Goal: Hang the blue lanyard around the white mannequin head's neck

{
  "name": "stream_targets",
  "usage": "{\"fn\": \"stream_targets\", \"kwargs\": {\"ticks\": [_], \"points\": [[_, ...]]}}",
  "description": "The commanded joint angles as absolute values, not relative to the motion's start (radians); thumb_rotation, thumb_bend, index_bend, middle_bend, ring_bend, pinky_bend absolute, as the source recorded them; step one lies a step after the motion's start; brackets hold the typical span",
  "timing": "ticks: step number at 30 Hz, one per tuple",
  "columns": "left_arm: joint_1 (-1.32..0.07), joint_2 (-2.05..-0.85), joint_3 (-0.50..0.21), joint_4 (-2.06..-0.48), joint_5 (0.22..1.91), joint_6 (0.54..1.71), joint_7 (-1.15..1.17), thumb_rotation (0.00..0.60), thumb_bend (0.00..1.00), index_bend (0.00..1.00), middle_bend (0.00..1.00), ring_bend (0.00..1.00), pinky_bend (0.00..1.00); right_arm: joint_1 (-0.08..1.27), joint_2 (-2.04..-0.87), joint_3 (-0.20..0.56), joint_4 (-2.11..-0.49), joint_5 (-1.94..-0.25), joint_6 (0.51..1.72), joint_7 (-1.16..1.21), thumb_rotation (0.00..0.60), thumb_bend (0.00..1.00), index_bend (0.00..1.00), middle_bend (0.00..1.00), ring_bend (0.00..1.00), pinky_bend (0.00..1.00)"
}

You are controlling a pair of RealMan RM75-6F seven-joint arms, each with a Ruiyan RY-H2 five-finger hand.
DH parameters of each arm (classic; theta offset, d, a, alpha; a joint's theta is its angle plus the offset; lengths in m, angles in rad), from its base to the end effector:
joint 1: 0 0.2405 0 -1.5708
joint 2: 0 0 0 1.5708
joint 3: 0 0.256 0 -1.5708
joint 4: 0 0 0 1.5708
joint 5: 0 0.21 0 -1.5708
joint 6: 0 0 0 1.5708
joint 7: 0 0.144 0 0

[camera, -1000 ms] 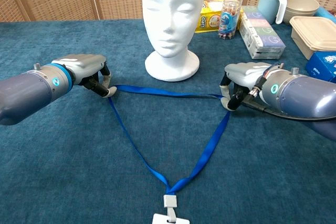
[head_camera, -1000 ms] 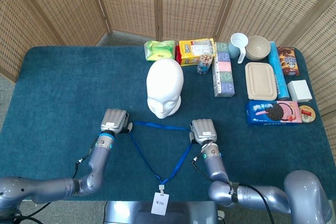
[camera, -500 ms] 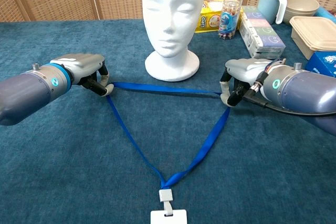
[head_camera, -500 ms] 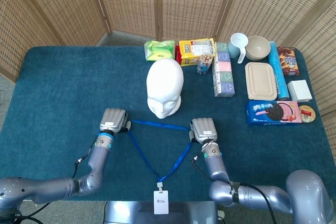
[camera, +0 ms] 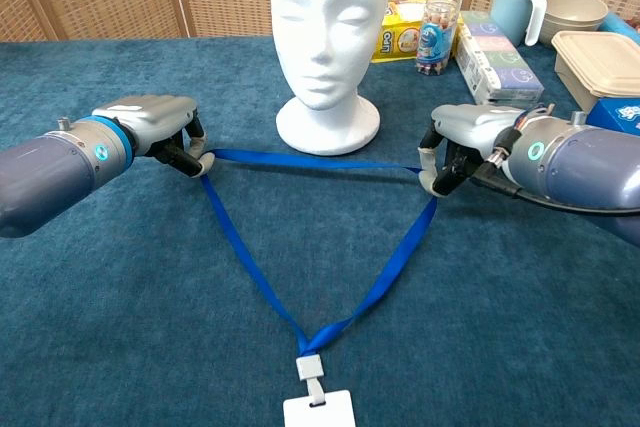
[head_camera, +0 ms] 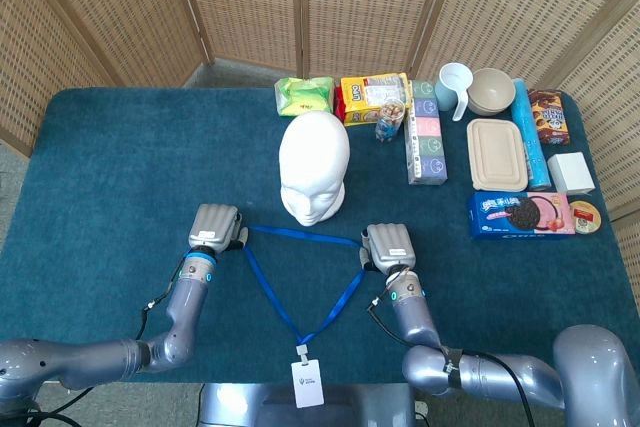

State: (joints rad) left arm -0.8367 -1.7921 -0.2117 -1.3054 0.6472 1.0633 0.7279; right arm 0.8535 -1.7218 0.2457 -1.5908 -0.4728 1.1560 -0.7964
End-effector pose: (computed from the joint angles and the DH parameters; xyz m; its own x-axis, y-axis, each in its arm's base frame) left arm -0.1528 0.3566 -0.0701 0.5232 0.3257 0.7875 0.8492 -0.1222 -0.5137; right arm -0.1212 -0.3275 -0.0596 0.4017 -0.4306 0.8082 -0.9088 -0.0790 0.4096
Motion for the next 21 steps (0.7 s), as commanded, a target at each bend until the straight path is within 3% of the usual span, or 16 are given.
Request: {"fn": "stream_targets", "kwargs": {"ticks": [1, 21], "points": [[-0.831, -1.789, -0.210, -1.307, 0.658, 1.066, 0.719, 0.409, 0.50, 0.75, 1.00, 1.00, 1.00, 0.847, -1.716, 0.242, -1.600, -0.484, 1.160, -0.786, 0.541, 0.58, 0.63, 0.97, 1.00, 1.00], [-0.808, -1.782, -0.210, -1.303, 0.710, 1.069, 0.690, 0.423, 0.50, 0.76, 1.00, 1.00, 1.00, 0.842, -1.712, 0.231, -1.607, -0.489, 1.151, -0.761, 0.550, 0.58, 0.64, 0.97, 1.00, 1.00]]}}
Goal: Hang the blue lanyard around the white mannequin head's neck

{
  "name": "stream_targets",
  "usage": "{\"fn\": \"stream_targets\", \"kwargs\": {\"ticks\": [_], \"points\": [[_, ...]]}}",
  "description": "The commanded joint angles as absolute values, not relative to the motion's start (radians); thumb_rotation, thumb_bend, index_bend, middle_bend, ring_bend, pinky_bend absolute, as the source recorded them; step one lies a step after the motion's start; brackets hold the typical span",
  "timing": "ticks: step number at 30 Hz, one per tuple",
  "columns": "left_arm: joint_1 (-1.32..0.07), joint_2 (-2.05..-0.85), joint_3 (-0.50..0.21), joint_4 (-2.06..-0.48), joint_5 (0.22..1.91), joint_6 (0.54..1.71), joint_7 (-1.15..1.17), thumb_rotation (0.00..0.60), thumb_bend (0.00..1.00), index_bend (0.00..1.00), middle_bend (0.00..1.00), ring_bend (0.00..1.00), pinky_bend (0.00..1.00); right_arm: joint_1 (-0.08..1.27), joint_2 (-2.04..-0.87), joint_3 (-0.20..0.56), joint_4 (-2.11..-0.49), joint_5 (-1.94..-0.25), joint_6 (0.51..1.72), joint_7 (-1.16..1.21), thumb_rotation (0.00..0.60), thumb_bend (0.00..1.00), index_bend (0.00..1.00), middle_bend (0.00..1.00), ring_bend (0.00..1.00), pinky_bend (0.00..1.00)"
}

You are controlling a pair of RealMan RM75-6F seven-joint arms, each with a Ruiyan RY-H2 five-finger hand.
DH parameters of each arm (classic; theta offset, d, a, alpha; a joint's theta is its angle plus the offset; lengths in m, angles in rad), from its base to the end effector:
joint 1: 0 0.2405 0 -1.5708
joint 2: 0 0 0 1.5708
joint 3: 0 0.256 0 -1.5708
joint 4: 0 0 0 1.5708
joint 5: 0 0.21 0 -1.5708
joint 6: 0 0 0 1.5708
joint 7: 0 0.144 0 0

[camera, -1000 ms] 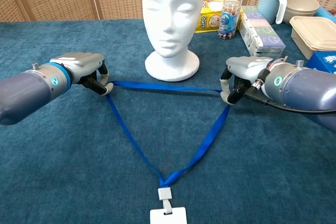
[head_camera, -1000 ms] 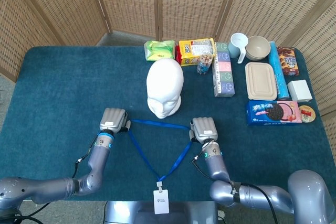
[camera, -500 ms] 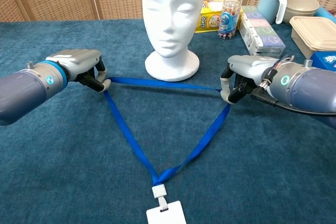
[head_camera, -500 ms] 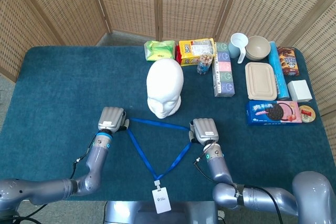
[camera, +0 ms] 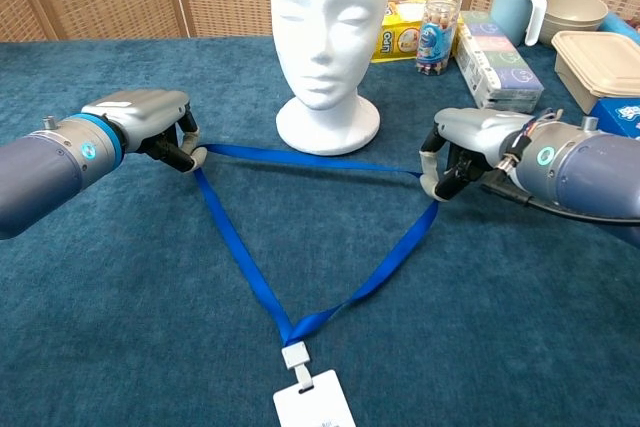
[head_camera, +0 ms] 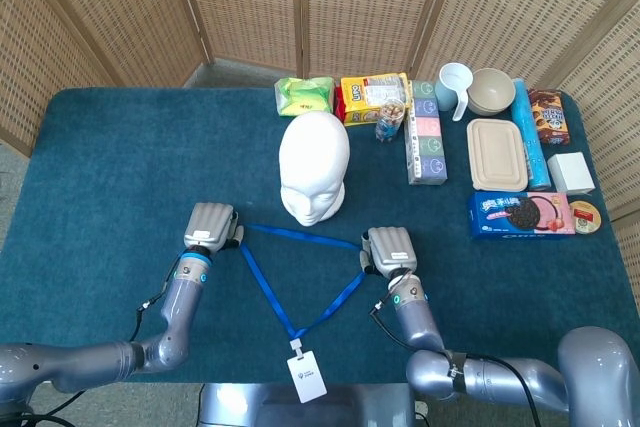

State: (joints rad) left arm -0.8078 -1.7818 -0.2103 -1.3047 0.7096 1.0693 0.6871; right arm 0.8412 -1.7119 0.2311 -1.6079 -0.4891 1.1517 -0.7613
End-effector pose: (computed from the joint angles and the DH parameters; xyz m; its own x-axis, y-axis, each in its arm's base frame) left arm -0.1580 0.3554 -0.0646 0.5144 0.2986 0.8039 0.8562 -0.1262 -0.5009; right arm -0.1240 -0.3226 -0.0592 0.3786 -0.4402 0.8142 -0.9196 -0.0788 0.3849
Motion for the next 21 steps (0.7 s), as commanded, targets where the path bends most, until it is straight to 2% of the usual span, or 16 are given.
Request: {"fn": "stream_targets", "kwargs": {"ticks": [1, 6, 21], "points": [[-0.808, -1.783, -0.209, -1.301, 0.710, 1.069, 0.692, 0.422, 0.50, 0.76, 1.00, 1.00, 1.00, 0.842, -1.712, 0.232, -1.607, -0.489, 1.151, -0.760, 0.551, 0.58, 0.64, 0.97, 1.00, 1.00], [-0.810, -1.783, -0.209, -1.295, 0.700, 1.061, 0.708, 0.425, 0.50, 0.76, 1.00, 1.00, 1.00, 0.844, -1.712, 0.231, -1.605, -0.485, 1.149, -0.761, 0.551, 0.58, 0.64, 0.97, 1.00, 1.00], [-0.831, -1.791, -0.225, -1.273, 0.650, 1.033, 0.753, 0.420, 0.32, 0.76, 1.00, 1.00, 1.00, 0.846, -1.709, 0.229, -1.593, -0.469, 1.137, -0.757, 0.553, 0.58, 0.64, 0.97, 1.00, 1.00]]}}
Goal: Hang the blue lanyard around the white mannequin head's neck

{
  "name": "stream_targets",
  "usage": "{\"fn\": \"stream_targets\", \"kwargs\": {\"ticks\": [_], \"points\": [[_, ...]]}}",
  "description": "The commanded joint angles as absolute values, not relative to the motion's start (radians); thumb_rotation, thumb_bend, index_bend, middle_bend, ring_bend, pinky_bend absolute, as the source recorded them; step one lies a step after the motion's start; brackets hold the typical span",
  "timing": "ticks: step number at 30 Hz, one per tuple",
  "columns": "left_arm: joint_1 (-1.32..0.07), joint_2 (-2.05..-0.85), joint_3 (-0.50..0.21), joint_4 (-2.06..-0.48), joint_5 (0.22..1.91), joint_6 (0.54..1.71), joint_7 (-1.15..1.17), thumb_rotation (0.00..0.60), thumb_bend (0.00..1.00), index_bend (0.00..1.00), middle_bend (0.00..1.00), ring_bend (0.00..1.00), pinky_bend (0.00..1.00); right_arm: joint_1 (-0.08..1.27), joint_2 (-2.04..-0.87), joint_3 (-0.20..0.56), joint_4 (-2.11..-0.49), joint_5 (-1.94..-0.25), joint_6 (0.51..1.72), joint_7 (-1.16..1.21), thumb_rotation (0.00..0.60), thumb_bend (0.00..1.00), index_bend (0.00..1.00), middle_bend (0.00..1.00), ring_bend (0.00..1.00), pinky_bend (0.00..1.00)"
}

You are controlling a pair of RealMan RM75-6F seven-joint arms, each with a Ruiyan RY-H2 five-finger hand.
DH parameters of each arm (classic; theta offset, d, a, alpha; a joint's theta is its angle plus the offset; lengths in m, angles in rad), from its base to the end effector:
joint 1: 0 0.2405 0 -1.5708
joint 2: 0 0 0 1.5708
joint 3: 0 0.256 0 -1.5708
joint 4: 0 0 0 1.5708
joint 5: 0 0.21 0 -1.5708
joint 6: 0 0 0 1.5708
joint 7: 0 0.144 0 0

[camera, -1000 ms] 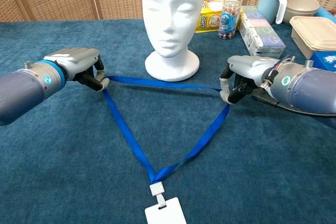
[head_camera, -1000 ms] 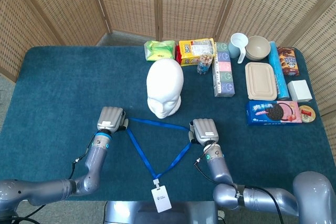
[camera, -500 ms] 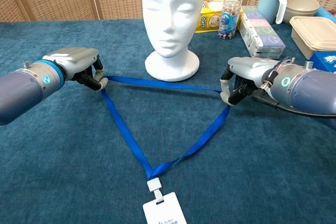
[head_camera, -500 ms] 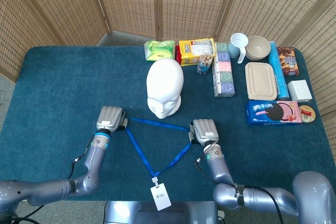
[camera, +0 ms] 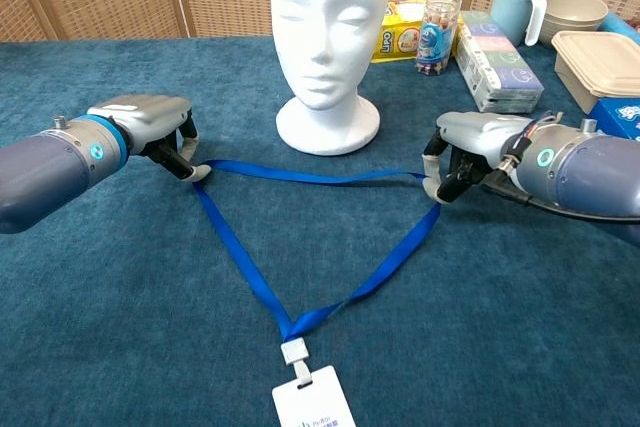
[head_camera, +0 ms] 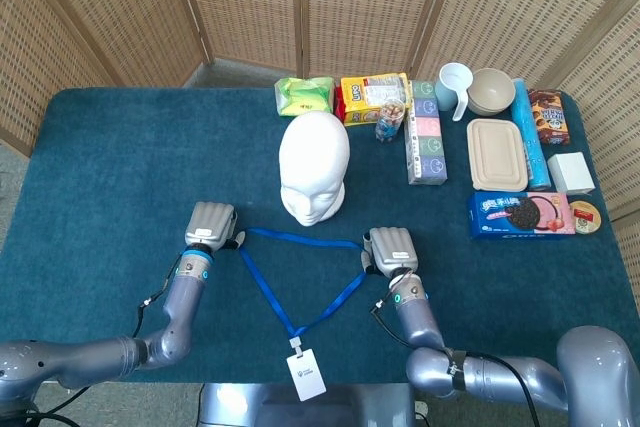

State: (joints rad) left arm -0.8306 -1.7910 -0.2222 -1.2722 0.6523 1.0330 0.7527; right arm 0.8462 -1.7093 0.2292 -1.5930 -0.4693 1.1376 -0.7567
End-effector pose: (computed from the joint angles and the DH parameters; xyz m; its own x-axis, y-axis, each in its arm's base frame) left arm -0.1594 0.3622 -0.0687 0.5522 0.3249 0.7678 0.8297 -0.1242 -0.5442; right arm -0.1280 -0.3250 -0.0601 0.3758 -0.4515 0.8093 -0.9188 -0.0675 0.3889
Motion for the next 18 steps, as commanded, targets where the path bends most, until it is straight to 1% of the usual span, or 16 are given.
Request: {"fn": "stream_targets", "kwargs": {"ticks": [1, 5, 12, 18], "points": [[-0.832, -1.791, -0.226, -1.273, 0.648, 1.033, 0.753, 0.416, 0.31, 0.76, 1.00, 1.00, 1.00, 0.846, -1.709, 0.230, -1.593, -0.468, 1.136, -0.755, 0.555, 0.58, 0.64, 0.97, 1.00, 1.00], [-0.835, -1.790, -0.227, -1.269, 0.643, 1.032, 0.758, 0.405, 0.30, 0.76, 1.00, 1.00, 1.00, 0.847, -1.708, 0.230, -1.593, -0.467, 1.132, -0.751, 0.551, 0.58, 0.64, 0.97, 1.00, 1.00], [-0.838, -1.798, -0.224, -1.259, 0.629, 1.025, 0.768, 0.406, 0.25, 0.76, 1.00, 1.00, 1.00, 0.846, -1.705, 0.227, -1.592, -0.465, 1.127, -0.745, 0.553, 0.58, 0.64, 0.97, 1.00, 1.00], [-0.836, -1.799, -0.237, -1.258, 0.640, 1.041, 0.748, 0.394, 0.18, 0.75, 1.00, 1.00, 1.00, 0.847, -1.706, 0.226, -1.590, -0.463, 1.125, -0.744, 0.553, 0.58, 0.64, 0.97, 1.00, 1.00]]}}
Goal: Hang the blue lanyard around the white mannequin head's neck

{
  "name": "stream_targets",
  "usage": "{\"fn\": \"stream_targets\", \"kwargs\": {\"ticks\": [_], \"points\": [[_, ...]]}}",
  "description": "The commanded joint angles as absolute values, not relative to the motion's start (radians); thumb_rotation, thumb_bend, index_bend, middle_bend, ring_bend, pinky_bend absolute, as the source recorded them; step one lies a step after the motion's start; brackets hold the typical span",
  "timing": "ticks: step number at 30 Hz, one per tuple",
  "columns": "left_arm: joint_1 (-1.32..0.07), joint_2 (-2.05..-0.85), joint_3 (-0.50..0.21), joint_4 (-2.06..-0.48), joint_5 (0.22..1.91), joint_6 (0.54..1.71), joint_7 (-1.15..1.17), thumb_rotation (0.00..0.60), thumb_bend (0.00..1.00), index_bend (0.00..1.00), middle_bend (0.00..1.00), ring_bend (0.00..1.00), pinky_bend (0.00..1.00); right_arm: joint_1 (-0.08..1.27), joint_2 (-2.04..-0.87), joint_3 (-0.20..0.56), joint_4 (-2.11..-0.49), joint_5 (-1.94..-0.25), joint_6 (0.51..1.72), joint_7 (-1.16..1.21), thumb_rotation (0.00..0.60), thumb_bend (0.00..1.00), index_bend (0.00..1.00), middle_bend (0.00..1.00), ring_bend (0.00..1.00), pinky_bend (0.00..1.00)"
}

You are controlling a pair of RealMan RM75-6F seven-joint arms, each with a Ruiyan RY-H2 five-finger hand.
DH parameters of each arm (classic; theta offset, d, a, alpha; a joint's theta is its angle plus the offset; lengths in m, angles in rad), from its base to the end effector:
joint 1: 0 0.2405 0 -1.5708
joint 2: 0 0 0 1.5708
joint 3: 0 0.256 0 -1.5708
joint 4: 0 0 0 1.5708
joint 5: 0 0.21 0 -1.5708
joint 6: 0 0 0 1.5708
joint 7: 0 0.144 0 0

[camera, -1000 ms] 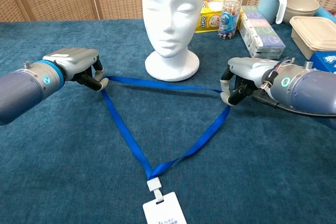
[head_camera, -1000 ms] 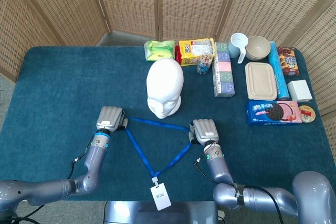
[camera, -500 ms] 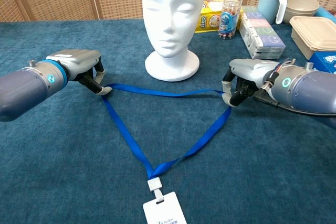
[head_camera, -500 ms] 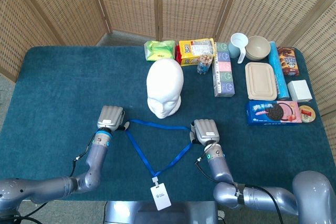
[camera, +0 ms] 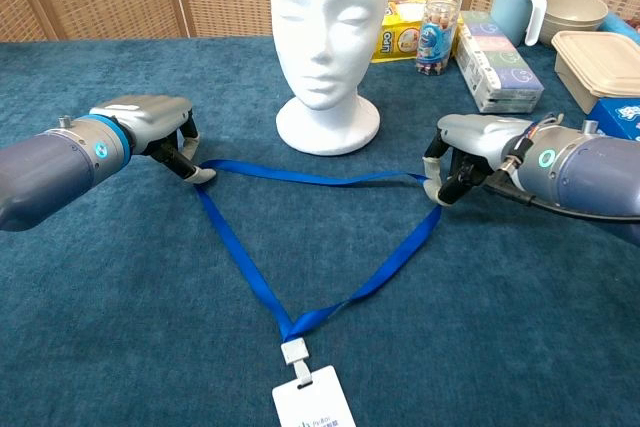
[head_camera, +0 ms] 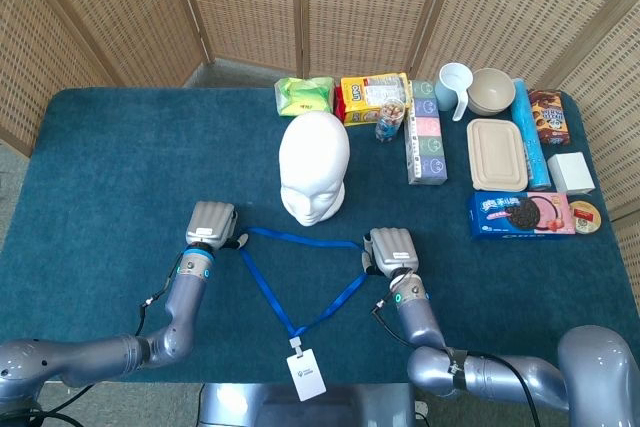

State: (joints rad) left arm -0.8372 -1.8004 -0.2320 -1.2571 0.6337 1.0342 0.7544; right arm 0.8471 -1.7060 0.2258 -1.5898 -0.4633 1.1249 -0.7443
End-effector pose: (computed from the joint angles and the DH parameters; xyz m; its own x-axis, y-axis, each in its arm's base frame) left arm -0.1591 0.3651 -0.0694 0.5429 0.3271 0.7735 0.8343 -0.1055 -0.5411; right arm -0.1297 -0.3250 -0.0610 0.3663 -0.4617 0.8079 -0.9222 -0.0645 0.3812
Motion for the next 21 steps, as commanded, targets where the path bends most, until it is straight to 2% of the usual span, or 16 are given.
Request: {"fn": "stream_targets", "kwargs": {"ticks": [1, 5, 12, 21], "points": [[-0.835, -1.797, -0.236, -1.259, 0.644, 1.043, 0.746, 0.394, 0.17, 0.75, 1.00, 1.00, 1.00, 0.848, -1.706, 0.226, -1.590, -0.464, 1.124, -0.743, 0.555, 0.58, 0.64, 0.97, 1.00, 1.00], [-0.834, -1.794, -0.227, -1.257, 0.652, 1.045, 0.752, 0.392, 0.17, 0.73, 1.00, 1.00, 1.00, 0.849, -1.707, 0.226, -1.590, -0.465, 1.123, -0.740, 0.557, 0.58, 0.64, 0.97, 1.00, 1.00], [-0.836, -1.797, -0.221, -1.252, 0.636, 1.035, 0.773, 0.413, 0.19, 0.65, 1.00, 1.00, 1.00, 0.849, -1.706, 0.224, -1.589, -0.460, 1.127, -0.742, 0.567, 0.59, 0.64, 0.97, 1.00, 1.00], [-0.840, -1.798, -0.230, -1.258, 0.628, 1.038, 0.776, 0.418, 0.23, 0.64, 0.97, 1.00, 1.00, 0.851, -1.709, 0.223, -1.586, -0.457, 1.128, -0.743, 0.570, 0.59, 0.64, 0.97, 1.00, 1.00]]}}
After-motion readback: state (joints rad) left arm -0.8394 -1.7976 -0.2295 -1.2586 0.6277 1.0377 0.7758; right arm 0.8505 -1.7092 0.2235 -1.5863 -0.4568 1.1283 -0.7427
